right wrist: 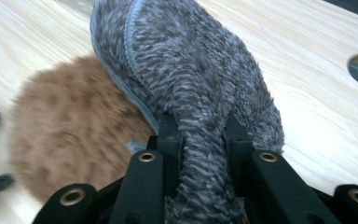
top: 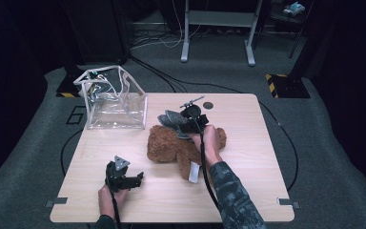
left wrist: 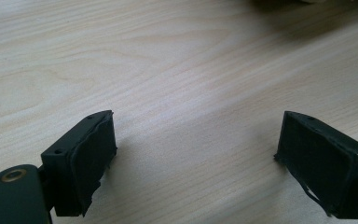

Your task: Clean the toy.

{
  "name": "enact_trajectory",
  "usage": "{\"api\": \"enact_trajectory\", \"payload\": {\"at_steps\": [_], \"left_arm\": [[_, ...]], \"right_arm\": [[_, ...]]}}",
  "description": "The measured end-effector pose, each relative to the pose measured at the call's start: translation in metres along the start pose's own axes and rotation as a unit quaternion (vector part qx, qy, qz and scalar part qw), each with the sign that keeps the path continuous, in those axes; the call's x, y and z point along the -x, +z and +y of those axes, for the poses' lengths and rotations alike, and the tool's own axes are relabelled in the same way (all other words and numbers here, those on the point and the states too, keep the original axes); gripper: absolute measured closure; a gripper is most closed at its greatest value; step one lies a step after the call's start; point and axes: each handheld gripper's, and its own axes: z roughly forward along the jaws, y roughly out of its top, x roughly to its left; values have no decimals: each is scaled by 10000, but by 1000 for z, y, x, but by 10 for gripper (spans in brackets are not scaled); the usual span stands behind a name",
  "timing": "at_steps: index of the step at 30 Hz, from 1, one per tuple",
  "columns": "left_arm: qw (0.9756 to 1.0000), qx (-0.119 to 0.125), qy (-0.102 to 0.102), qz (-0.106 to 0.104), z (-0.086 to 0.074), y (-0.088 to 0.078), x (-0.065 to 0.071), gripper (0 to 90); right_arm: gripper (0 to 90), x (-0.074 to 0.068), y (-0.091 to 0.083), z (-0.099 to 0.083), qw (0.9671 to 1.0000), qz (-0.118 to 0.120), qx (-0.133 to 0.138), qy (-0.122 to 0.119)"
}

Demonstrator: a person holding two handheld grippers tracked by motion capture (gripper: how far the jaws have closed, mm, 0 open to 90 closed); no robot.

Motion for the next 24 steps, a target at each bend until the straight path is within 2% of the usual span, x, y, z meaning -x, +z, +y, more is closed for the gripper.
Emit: {"api": "enact_trajectory", "payload": {"at_steps": [3, 5, 7, 12, 15, 19, 22, 24], "left_arm": [[10000, -2, 7, 1, 0, 0, 0, 113], [10000, -4, 10, 0, 0, 0, 0, 114], [10000, -4, 9, -1, 0, 0, 0, 114], [10000, -4, 6, 0, 0, 0, 0, 114], [10000, -4, 7, 1, 0, 0, 0, 113], [10000, -6, 11, 0, 0, 0, 0, 113], [10000, -5, 9, 0, 0, 0, 0, 114], [10000, -6, 8, 0, 0, 0, 0, 114]], "right_arm": [[742, 8, -4, -3, 9998, -119, -28, 151], [743, 16, -8, -6, 9994, -303, -16, 172], [742, 27, -12, -10, 9989, -417, -39, 213], [743, 58, -25, -25, 9959, -634, -96, 637], [743, 72, -29, -37, 9943, -760, -135, 731], [744, 86, -30, -51, 9906, -898, -323, 978], [744, 93, -32, -59, 9895, -1010, -398, 957], [744, 97, -35, -64, 9894, -960, -347, 1035]]}}
